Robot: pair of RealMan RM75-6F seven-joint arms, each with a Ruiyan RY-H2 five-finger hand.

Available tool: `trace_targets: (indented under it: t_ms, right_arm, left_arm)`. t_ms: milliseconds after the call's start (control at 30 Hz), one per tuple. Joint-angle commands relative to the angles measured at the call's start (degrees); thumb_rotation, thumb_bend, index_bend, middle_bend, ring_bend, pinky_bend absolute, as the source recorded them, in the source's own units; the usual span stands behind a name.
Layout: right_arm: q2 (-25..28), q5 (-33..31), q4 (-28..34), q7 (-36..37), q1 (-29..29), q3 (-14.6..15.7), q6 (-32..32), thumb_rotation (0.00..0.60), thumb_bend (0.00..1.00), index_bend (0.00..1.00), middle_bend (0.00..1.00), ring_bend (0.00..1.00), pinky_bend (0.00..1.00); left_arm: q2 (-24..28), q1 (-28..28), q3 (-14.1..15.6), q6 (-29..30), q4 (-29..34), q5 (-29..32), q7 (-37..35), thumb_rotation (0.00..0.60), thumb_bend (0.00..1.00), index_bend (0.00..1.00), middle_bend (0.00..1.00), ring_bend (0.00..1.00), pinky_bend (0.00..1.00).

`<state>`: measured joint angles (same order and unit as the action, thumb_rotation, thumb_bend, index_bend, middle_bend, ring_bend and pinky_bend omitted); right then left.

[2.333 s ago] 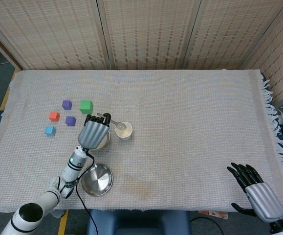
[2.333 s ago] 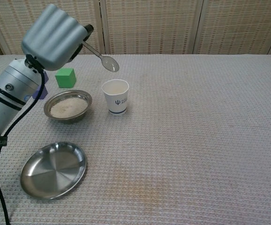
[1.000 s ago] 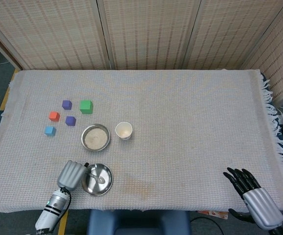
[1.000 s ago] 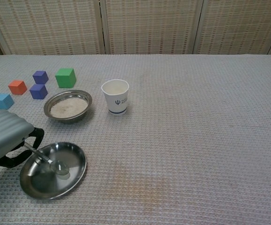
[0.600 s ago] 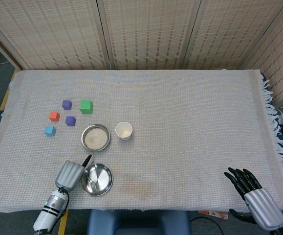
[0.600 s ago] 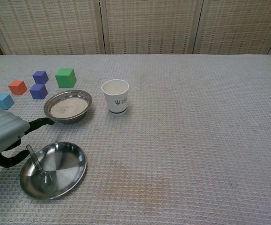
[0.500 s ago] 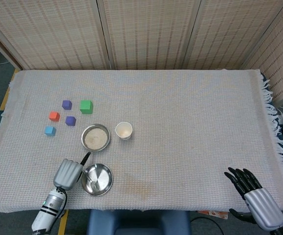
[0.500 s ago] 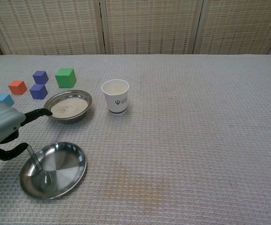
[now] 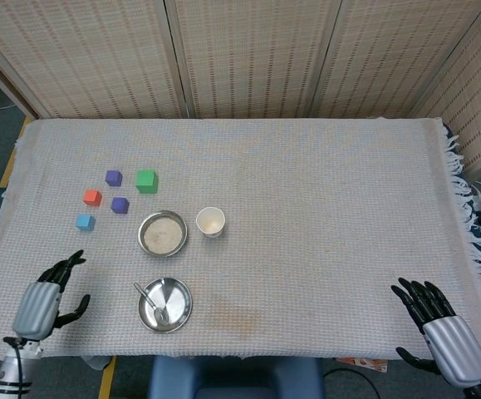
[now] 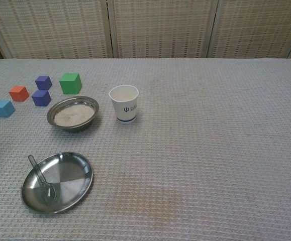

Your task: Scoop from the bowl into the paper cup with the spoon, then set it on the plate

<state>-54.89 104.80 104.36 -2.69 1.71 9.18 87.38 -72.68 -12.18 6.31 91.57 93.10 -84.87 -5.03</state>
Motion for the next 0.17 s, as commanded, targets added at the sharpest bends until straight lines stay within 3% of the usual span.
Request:
trace_targets:
  t_ms: [33, 167]
  right_arm:
    - [-0.3, 0.3, 0.3, -0.8, 0.1, 0.1, -0.2, 0.6, 0.06, 0.0, 0.0, 0.0, 0.0]
    - [-0.5, 0.5, 0.7, -2.0, 0.4, 0.3, -0.3, 0.6, 0.06, 0.0, 0.0, 0.0, 0.0]
  left_arm:
    - [5.2, 6.9, -0.6, 7.9, -5.8, -1.6, -12.1, 0.6, 0.36, 0.0, 0.0, 0.0, 0.16]
    - [5.8, 7.8, -0.6, 8.2, -6.6, -3.3, -11.5, 0.6, 0.36, 0.0, 0.0, 0.0, 0.15]
